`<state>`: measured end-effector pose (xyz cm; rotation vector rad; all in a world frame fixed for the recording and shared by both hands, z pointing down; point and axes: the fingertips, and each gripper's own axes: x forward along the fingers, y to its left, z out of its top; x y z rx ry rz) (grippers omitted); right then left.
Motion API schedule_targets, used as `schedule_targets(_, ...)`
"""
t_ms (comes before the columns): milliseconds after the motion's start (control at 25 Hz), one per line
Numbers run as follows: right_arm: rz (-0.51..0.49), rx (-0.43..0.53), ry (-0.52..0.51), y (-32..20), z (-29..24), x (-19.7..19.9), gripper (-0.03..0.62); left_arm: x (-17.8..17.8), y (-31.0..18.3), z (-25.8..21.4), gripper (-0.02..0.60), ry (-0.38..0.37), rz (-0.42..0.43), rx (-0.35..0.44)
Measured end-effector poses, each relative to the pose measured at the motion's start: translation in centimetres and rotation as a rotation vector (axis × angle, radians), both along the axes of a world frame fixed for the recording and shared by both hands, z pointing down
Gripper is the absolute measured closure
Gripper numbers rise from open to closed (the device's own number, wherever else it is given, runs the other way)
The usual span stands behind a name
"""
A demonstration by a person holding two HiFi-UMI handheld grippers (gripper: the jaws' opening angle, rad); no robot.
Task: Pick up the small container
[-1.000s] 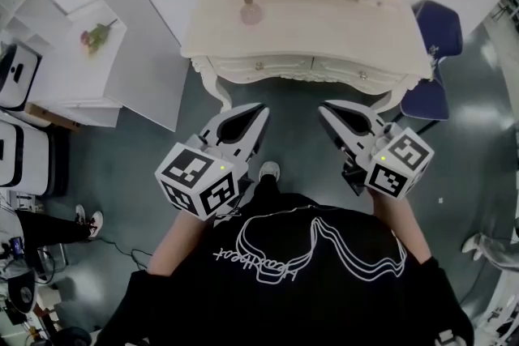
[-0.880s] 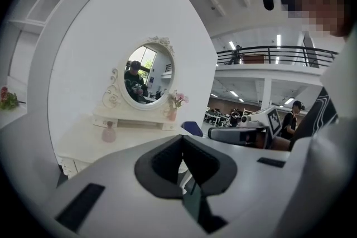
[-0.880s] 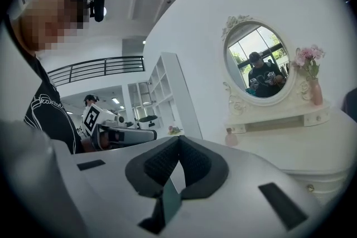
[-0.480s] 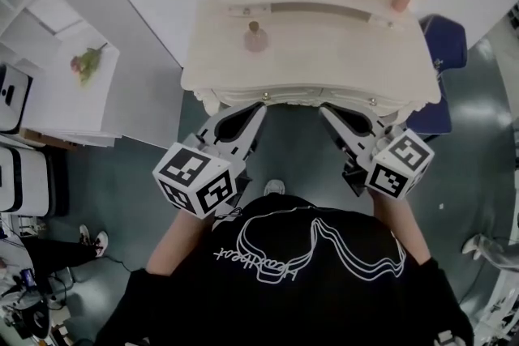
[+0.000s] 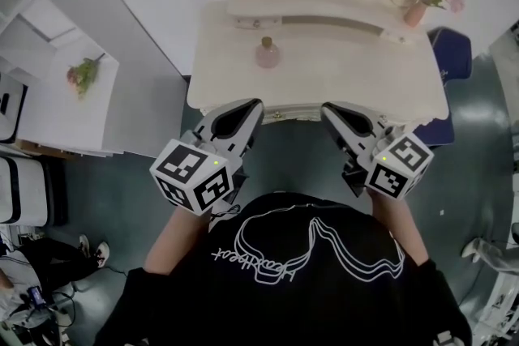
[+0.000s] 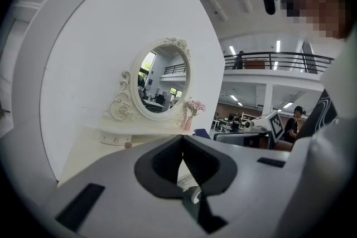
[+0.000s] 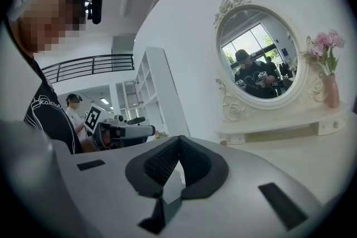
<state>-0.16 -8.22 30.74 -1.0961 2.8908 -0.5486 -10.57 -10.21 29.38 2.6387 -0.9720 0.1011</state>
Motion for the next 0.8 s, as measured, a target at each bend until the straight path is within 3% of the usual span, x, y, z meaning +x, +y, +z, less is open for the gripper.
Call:
schedule_targets(400,0.019,0.002,-0.011,-2.7,0.6,0.2,0.586,-0.8,-3.0,1.0,0.575,-0.003,-0.022,-0.007)
schedule_targets(800,-0.012,-0.021,-0.04,-9.0,1.9,1.0,0.586,0.0,-8.9,2.6,0.575,-0.03,-0.051,-0.028)
